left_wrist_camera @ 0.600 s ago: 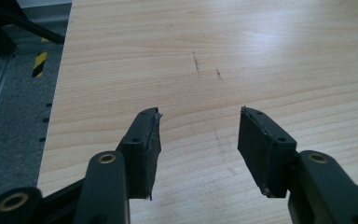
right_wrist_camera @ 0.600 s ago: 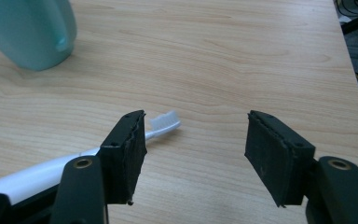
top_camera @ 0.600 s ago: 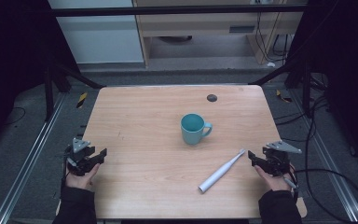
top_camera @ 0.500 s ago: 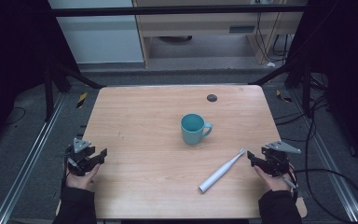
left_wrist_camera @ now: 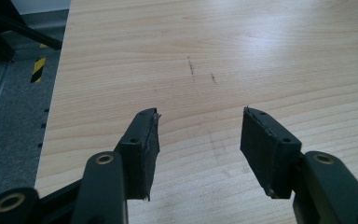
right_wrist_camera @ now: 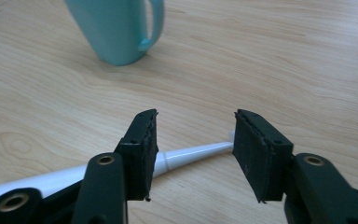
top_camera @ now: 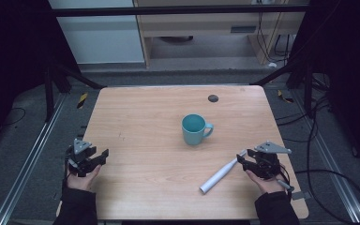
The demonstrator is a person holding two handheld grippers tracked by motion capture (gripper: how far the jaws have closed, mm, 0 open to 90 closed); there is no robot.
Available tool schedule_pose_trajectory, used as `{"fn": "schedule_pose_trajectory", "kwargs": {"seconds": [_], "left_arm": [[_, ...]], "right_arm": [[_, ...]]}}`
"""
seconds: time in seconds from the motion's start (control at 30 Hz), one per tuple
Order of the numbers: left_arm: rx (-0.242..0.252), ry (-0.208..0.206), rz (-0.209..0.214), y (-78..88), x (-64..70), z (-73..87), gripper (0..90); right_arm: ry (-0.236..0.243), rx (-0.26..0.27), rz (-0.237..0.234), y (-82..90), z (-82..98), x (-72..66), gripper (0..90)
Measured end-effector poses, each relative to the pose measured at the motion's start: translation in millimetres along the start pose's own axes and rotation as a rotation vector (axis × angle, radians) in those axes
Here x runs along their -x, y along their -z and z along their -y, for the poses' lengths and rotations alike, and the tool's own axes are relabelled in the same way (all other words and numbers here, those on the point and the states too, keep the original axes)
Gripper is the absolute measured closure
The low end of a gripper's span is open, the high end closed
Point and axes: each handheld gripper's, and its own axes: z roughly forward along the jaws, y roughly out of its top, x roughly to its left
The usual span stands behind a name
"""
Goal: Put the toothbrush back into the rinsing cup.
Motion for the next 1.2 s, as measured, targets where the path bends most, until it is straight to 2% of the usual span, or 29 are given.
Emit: {"fn": "schedule_pose_trajectory", "kwargs": {"seconds": [0.13,0.23,0.43,0.67,0.73,0.97,1.17,1.2], "left_arm": [[-0.010,0.007,-0.004,-0.6,-1.2,0.2,45.2],[-0.010,0.008,-0.005,-0.4,-0.5,-0.6,44.4],[-0.024,0.009,0.013,-2.1,-0.1,-0.6,44.0],[-0.037,0.015,0.020,-3.9,-0.4,0.4,41.6],[-0.039,0.012,0.020,-4.0,0.0,0.2,41.5],[-0.042,0.013,0.021,-4.5,-0.4,0.8,41.5],[-0.041,0.017,0.024,-5.0,-0.8,1.2,40.8],[-0.042,0.017,0.024,-5.2,-0.7,1.3,40.6]], "right_arm": [[0.012,-0.016,-0.024,-1.3,-1.4,-7.6,57.9],[0.040,-0.030,-0.057,-2.4,-3.7,-17.2,66.8],[0.062,-0.058,-0.102,-7.3,-3.5,-29.6,78.6],[0.079,-0.074,-0.168,-12.4,-2.4,-42.3,85.8],[0.086,-0.083,-0.166,-14.5,-1.4,-42.1,87.1],[0.065,-0.107,-0.115,-17.7,4.1,-33.1,89.9],[0.053,-0.148,-0.086,-21.6,10.6,-27.4,90.0],[0.057,-0.165,-0.069,-23.7,12.9,-24.0,90.0]]}}
